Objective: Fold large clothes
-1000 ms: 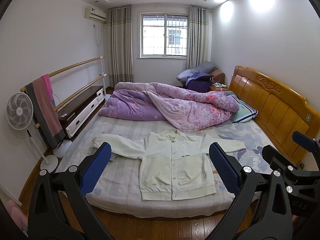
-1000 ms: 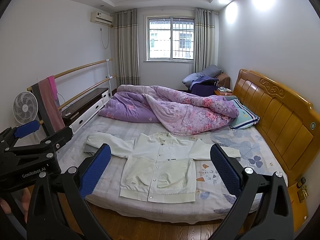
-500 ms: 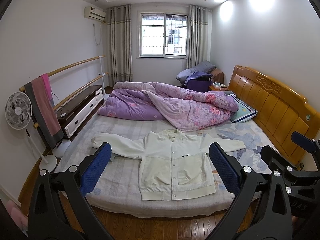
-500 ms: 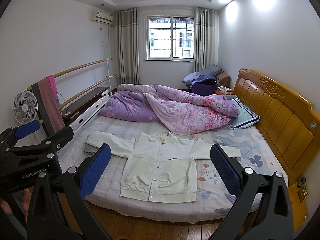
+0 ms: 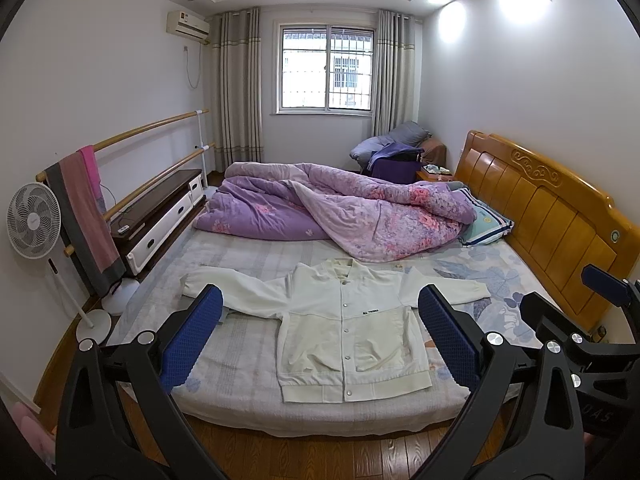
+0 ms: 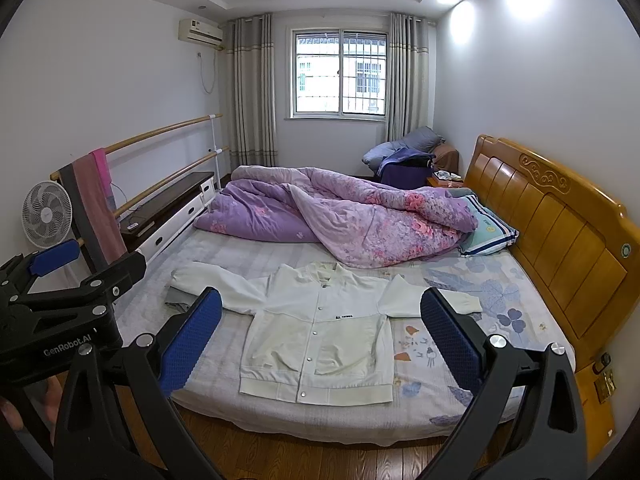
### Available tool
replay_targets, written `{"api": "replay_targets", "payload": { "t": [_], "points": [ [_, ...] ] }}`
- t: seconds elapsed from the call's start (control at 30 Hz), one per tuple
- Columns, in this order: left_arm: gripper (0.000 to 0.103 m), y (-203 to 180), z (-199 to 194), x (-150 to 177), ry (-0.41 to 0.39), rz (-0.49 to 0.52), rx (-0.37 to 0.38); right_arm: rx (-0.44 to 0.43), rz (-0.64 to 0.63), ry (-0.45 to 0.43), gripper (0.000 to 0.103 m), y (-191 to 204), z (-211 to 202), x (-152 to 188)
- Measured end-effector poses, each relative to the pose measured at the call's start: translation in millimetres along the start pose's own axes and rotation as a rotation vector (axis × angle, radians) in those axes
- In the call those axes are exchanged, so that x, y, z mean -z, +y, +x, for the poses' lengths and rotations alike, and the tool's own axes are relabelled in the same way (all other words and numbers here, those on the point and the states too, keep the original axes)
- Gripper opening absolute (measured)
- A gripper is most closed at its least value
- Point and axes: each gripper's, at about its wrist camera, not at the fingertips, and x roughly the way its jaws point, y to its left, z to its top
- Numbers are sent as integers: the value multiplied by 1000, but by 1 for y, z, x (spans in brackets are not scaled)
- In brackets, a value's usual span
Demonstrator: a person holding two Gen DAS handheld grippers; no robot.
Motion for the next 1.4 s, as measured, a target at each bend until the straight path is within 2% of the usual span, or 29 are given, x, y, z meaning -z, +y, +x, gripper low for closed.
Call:
{"api": "replay_targets", "payload": {
  "t": [0.5,1.1,1.4],
  "points": [
    [98,2,15,3,10,0,11,8,4,11,96,7,7,0],
    [98,55,33,6,35,6,63,54,11,48,96,45,23,-5],
    [98,78,53,6,68,-2,65,54,14,69,96,68,49,-7]
  ]
}}
